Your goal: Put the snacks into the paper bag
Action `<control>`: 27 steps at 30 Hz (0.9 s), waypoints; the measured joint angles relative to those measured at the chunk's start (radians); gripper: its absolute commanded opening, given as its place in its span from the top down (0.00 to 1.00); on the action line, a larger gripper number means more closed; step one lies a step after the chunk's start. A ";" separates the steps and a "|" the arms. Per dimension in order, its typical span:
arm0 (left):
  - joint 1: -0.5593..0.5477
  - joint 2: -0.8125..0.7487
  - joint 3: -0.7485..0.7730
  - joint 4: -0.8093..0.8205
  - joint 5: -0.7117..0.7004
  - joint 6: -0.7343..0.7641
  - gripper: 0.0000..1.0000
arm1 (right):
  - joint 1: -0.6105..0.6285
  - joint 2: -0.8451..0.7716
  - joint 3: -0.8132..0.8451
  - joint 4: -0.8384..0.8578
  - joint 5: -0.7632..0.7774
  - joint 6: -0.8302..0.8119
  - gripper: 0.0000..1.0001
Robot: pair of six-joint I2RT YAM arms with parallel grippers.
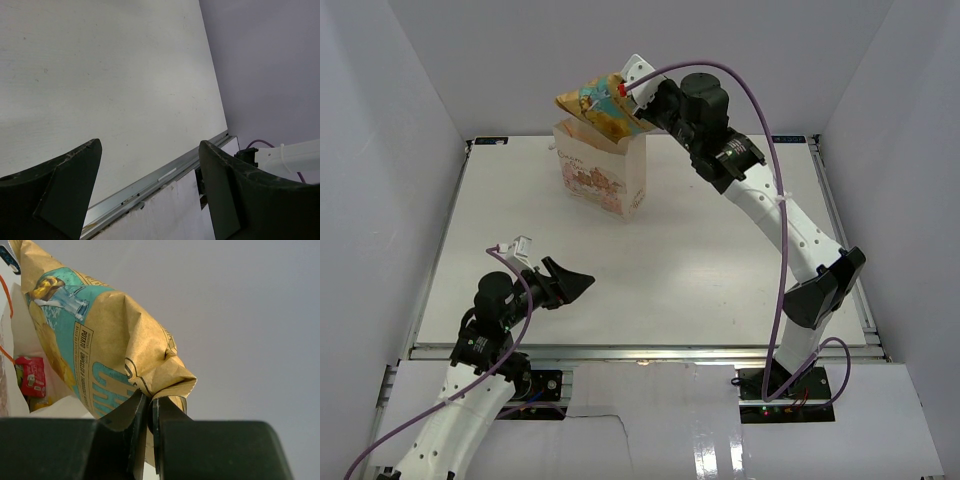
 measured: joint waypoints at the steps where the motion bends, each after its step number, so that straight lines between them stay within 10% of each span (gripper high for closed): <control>1: 0.000 0.000 0.000 0.000 0.000 0.000 0.11 | 0.003 0.000 0.000 -0.007 0.009 -0.016 0.92; 27: 0.000 -0.032 0.000 -0.005 0.000 0.007 0.11 | 0.107 0.168 0.088 -0.008 0.164 -0.333 0.92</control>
